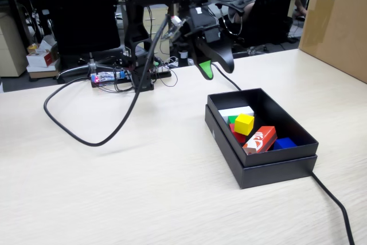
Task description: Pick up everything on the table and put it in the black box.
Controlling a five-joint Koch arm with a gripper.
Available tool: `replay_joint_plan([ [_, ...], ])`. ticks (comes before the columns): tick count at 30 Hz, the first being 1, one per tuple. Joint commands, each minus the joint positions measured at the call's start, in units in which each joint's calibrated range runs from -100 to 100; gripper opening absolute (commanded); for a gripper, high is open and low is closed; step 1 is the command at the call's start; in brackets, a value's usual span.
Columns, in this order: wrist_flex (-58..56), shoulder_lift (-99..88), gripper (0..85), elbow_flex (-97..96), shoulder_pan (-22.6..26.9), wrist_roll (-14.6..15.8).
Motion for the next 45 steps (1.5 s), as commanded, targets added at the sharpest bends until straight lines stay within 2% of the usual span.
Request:
replay_joint_plan([
  [1, 8.3, -11.5, 42.8, -6.1, -3.3, -3.0],
  [5, 17.4, -22.6, 42.8, -21.9, -6.6, -3.9],
  [9, 20.7, -30.1, 43.2, -35.3, -7.5, -3.9],
  [10, 22.6, -33.2, 46.5, -40.9, -8.1, -3.8],
  [16, 31.8, -40.1, 46.9, -56.5, -9.8, -3.6],
  [19, 45.8, -44.5, 47.7, -69.7, -10.9, -3.9],
  [28, 63.4, -46.9, 48.1, -86.1, -11.5, -4.4],
  [39, 72.4, -47.9, 48.4, -96.2, -11.1, -4.4],
  [45, 72.4, -50.8, 49.5, -100.1, -12.2, -5.0],
])
